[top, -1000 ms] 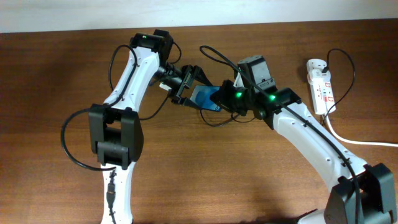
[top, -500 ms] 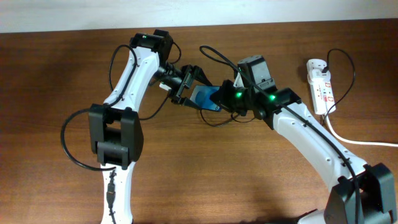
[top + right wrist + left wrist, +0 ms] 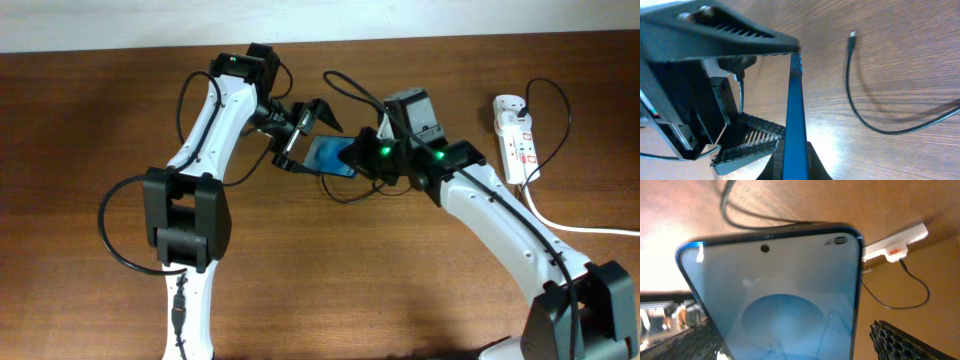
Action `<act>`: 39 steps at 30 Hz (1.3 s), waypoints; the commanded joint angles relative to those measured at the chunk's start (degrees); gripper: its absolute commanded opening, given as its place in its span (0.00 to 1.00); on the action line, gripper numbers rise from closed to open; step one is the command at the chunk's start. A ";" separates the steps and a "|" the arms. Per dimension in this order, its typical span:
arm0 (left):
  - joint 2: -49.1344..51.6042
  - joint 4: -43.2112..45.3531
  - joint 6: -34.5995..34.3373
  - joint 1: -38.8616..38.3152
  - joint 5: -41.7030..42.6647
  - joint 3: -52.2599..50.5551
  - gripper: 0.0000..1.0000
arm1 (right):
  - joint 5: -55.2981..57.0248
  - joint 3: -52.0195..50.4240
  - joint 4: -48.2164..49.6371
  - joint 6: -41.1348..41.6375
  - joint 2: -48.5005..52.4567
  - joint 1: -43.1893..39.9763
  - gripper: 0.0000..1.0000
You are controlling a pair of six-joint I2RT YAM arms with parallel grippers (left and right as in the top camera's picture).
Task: Plug charger to phone and switch on socket
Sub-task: 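Open the left gripper and pull the phone away with the right gripper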
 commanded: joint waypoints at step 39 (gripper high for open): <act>-0.35 15.15 53.24 4.33 21.75 1.18 0.99 | -1.36 -35.30 33.35 21.09 -26.56 -23.78 0.04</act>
